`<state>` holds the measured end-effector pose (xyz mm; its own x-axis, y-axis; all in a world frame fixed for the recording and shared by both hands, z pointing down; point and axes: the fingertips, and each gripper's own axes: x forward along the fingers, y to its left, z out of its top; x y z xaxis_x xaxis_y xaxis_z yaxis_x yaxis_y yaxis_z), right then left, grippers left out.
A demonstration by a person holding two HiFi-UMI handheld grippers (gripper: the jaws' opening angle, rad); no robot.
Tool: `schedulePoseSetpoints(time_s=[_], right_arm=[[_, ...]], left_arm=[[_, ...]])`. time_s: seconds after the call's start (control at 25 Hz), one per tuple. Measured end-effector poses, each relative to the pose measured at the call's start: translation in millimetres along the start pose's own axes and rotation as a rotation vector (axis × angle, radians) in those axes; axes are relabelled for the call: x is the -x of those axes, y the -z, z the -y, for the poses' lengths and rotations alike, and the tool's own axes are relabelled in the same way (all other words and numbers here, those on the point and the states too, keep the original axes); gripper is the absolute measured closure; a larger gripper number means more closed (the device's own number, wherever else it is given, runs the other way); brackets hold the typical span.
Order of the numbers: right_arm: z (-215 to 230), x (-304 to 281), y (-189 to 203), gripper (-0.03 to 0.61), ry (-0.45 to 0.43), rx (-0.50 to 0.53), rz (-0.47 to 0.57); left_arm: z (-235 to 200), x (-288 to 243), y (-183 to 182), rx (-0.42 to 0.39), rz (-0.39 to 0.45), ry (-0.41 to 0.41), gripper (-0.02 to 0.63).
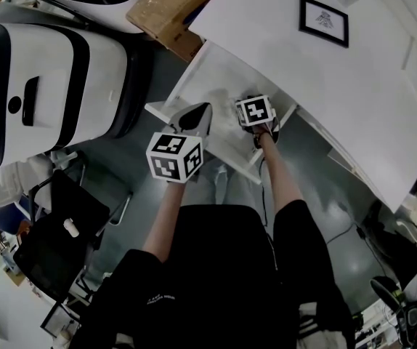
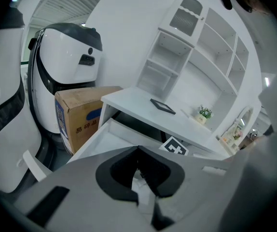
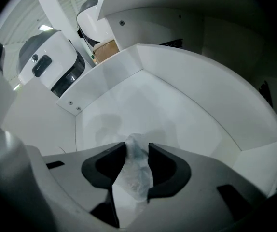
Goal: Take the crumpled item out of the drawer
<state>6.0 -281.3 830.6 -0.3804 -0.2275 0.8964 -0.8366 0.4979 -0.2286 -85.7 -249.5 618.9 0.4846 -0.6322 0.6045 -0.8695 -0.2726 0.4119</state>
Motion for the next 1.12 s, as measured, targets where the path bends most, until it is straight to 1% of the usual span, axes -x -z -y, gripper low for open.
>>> schedulePoseSetpoints(time_s=[0.08, 0.16, 0.24, 0.4, 0.52, 0.68, 0.84, 0.96, 1.12], right_arm=[[-4.6, -2.1, 10.9, 0.467, -0.03, -0.013, -0.054], [-9.5, -2.2, 16.8, 0.495, -0.055, -0.019, -0.086], [-12.6, -1.2, 17.3, 0.518, -0.072, -0.016, -0.089], [-19.8, 8.2, 12.9, 0.526, -0.105, -0.011, -0.065], [-28.0, 25.2, 6.3, 0.526, -0.115, 0.008, -0.027], [-38.6, 56.1, -7.6, 0.526, -0.128, 0.023, 0.057], [-42.5, 89.5, -17.3, 0.526, -0.113, 0.052, 0.116], [-46.2, 113.3, -26.0, 0.526, -0.108, 0.047, 0.176], [-52.9, 143.8, -32.6, 0.526, -0.122, 0.022, 0.264]], left_arm=[[-1.0, 0.5, 0.6, 0.0, -0.003, -0.003, 0.615], [-0.9, 0.1, 0.1, -0.001, -0.002, -0.003, 0.615], [-0.3, 0.2, -0.4, -0.003, -0.002, -0.002, 0.615], [-0.7, 3.3, -2.0, -0.004, 0.002, -0.003, 0.615], [0.4, 8.1, -3.8, -0.009, 0.01, -0.003, 0.615], [2.4, 18.1, -10.0, -0.024, 0.034, -0.004, 0.615], [6.3, 31.6, -19.4, -0.036, 0.065, -0.005, 0.615], [8.9, 41.6, -26.6, -0.047, 0.092, -0.008, 0.615], [17.5, 56.6, -35.7, -0.069, 0.133, 0.003, 0.615]])
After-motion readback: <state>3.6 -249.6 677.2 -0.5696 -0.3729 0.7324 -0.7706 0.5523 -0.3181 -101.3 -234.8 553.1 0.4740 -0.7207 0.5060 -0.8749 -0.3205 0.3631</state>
